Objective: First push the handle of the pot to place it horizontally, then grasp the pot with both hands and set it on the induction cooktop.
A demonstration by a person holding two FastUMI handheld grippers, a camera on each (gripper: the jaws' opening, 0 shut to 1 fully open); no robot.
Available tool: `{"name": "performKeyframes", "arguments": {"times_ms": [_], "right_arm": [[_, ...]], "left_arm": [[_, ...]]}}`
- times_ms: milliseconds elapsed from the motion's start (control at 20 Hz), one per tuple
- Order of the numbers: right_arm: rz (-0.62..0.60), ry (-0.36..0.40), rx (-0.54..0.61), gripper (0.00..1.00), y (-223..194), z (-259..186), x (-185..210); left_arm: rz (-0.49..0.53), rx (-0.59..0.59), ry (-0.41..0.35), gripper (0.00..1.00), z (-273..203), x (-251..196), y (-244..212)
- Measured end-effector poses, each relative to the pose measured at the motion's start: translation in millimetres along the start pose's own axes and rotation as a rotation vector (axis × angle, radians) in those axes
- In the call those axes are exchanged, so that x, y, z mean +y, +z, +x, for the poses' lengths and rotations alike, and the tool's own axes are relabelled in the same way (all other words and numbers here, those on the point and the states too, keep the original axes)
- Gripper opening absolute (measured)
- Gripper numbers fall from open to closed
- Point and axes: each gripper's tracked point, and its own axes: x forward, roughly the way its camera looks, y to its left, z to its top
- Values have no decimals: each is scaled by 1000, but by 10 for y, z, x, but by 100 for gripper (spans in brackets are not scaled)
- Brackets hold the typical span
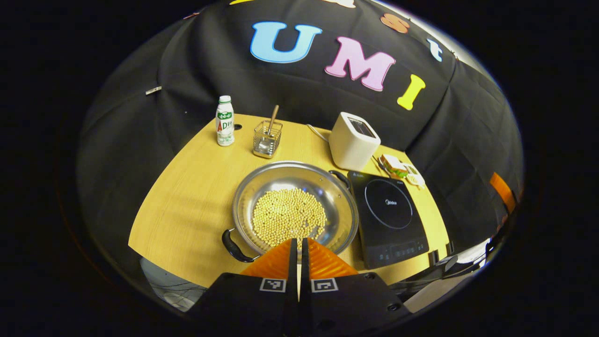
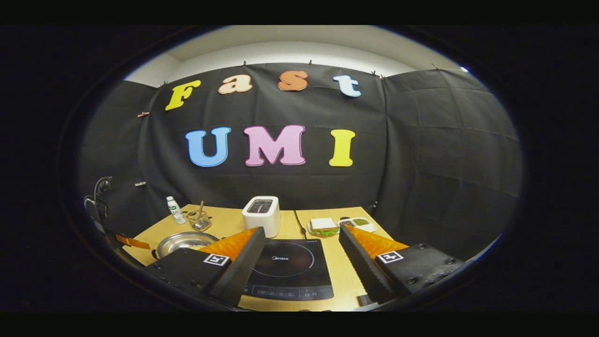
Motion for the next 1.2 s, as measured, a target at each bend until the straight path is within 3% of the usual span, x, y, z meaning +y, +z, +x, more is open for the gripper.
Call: {"name": "performKeyframes", "arguments": {"times_ms": [200,800,1200], "right_arm": [[1,-16,16,98,-46,-48,0],[-15,-91,61,98,-235,-250,-46],[-5,-130,83,98,-329,-356,65]], "left_arm": [[100,108,-2,5,135,69,-342],[182,296,-73,5,595,414,-833],[238,323,-86,5,760,566,-863]]}}
